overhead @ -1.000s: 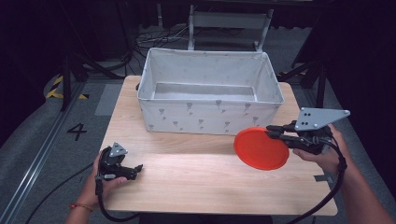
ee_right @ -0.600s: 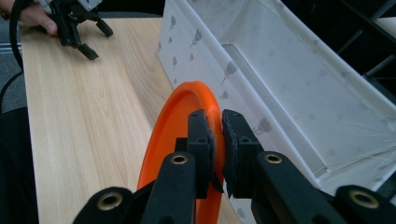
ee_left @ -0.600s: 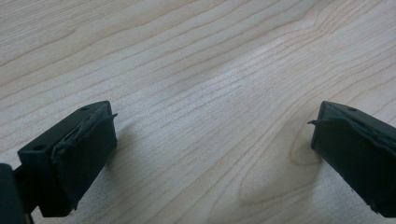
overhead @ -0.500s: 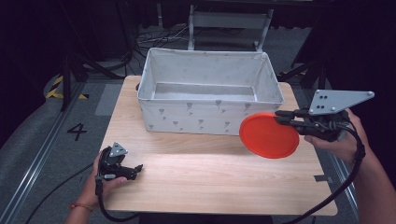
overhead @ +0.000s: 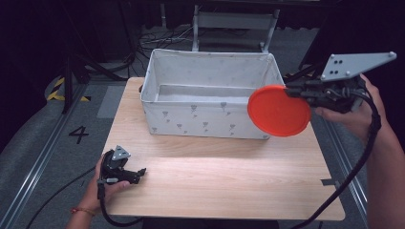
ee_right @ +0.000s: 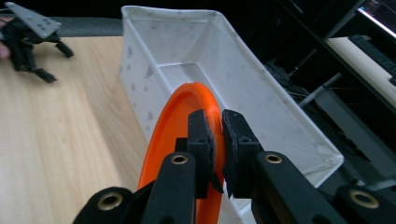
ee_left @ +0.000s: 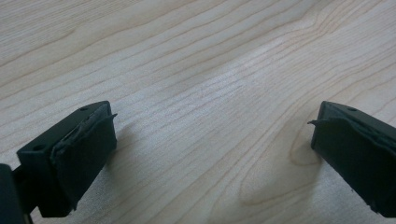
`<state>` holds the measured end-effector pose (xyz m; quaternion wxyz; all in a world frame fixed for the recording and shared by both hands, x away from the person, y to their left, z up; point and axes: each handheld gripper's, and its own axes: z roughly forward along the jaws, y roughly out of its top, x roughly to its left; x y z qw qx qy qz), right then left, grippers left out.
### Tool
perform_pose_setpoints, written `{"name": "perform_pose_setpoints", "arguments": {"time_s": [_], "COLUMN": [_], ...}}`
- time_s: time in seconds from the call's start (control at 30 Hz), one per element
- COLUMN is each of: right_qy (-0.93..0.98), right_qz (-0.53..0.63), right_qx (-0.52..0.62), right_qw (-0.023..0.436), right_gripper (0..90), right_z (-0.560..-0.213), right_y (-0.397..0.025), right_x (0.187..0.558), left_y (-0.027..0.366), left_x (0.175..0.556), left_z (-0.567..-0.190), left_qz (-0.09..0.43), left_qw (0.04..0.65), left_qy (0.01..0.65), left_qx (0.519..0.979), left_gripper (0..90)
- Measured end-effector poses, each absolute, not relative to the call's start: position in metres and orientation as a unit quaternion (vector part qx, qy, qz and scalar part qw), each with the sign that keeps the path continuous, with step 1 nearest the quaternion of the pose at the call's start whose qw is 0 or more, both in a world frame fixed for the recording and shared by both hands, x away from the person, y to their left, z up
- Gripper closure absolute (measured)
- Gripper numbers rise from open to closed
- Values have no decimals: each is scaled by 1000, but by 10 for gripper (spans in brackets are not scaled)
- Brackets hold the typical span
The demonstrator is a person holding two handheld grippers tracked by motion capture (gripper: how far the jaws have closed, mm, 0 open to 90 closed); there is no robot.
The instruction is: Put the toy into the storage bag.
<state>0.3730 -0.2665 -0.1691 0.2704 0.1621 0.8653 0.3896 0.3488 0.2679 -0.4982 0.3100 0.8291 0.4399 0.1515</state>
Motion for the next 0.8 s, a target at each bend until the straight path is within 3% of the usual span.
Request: {"name": "perform_pose_setpoints", "arguments": {"time_s": [0.43, 0.8], "right_qy": [848, 843], "right_qz": [401, 393], "right_qx": [195, 242], "right_qw": [286, 276], "right_gripper": [823, 822], "right_z": [-148, -177], "right_y": [-262, -251], "right_x": [432, 497], "left_y": [268, 268], "left_x": [349, 349], "left_z": [-498, -498], "left_qz": [150, 151], "left_qw": [310, 310], "left_qy": [439, 437], "left_qx": [830, 831], "left_gripper": [3, 2]}}
